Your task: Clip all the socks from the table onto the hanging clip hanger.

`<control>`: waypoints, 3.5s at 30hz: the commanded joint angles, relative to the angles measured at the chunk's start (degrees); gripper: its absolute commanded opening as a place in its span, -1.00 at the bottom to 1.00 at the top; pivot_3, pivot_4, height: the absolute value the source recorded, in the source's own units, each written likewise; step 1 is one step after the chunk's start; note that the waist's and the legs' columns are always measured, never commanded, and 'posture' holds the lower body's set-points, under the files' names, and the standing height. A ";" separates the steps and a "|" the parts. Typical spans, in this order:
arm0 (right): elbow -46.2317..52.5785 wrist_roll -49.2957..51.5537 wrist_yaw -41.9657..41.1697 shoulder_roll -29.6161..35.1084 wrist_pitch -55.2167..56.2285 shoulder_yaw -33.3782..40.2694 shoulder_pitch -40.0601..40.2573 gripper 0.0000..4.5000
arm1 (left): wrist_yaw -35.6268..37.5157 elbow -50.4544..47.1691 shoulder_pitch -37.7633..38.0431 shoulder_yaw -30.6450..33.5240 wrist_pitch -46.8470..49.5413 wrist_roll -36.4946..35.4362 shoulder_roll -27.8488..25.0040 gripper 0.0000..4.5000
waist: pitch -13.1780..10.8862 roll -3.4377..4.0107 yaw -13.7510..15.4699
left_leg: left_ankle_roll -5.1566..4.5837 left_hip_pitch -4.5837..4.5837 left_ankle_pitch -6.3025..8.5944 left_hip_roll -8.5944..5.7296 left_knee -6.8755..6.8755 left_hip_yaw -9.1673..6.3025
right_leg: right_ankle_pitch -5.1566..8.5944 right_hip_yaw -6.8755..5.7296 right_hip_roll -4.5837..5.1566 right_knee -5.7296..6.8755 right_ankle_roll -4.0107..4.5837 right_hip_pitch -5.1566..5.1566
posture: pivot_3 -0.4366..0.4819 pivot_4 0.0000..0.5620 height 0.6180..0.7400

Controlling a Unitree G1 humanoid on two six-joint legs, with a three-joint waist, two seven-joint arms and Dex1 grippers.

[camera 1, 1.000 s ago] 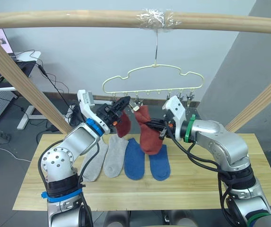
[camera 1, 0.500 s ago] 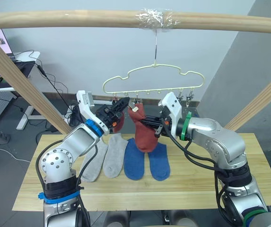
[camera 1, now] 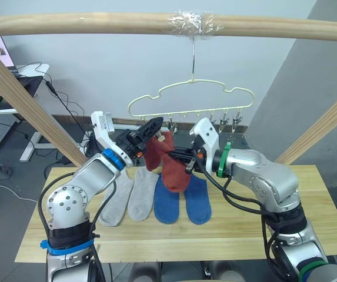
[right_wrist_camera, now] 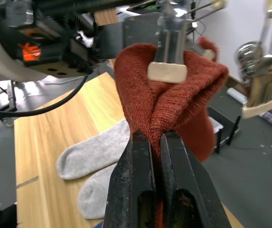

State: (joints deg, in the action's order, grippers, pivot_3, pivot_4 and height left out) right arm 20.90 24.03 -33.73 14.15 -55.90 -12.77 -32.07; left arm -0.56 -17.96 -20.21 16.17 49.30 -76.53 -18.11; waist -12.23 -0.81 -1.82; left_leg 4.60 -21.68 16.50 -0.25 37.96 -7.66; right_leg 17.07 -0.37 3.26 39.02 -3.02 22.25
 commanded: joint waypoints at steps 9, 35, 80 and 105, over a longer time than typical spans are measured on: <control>-8.54 1.44 -1.56 -4.25 5.35 -0.69 1.55 -0.62 | 5.60 -4.37 2.52 -2.27 -3.18 8.38 -2.87 1.00 | -0.01 0.02 -0.01 | -0.01 0.01 0.00 0.00 -0.03 -0.01 | 0.00 0.00 -0.01 0.00 0.00 0.02 | -0.03 -0.32 1.00; 3.62 -0.33 -4.32 16.50 11.26 5.69 16.84 0.98 | 17.99 -15.94 14.15 -14.47 -11.27 35.44 -12.39 1.00 | -0.03 0.04 0.13 | -0.23 -0.02 0.13 0.00 -0.10 0.04 | 0.01 0.06 -0.01 -0.05 0.01 0.03 | -0.05 -0.41 1.00; 11.52 6.98 4.36 14.84 4.63 11.26 19.62 0.98 | 25.79 15.95 -5.38 -20.96 -36.40 57.09 13.49 1.00 | 0.02 -0.01 -0.59 | -0.12 -0.06 0.01 -0.01 0.03 0.06 | -0.02 -0.02 0.00 -0.01 -0.02 -0.02 | -0.24 -0.41 1.00; 13.49 10.19 -1.57 17.41 11.47 13.31 17.93 0.98 | 18.51 11.74 -1.33 -20.59 -39.79 65.30 12.80 1.00 | 0.02 -0.01 -0.51 | -0.30 -0.05 0.07 -0.01 0.06 0.05 | -0.04 -0.03 0.00 0.01 -0.03 -0.05 | -0.22 -0.40 1.00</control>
State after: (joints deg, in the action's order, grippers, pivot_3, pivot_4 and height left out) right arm 31.49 31.74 -34.80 32.13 -45.94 -1.97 -12.86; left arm 18.45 -5.43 -20.76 -4.68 11.27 -11.96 -5.80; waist -12.21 -0.82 -2.32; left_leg 4.29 -21.73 16.57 -0.26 38.03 -7.60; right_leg 17.03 -0.39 3.26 39.03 -3.06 22.20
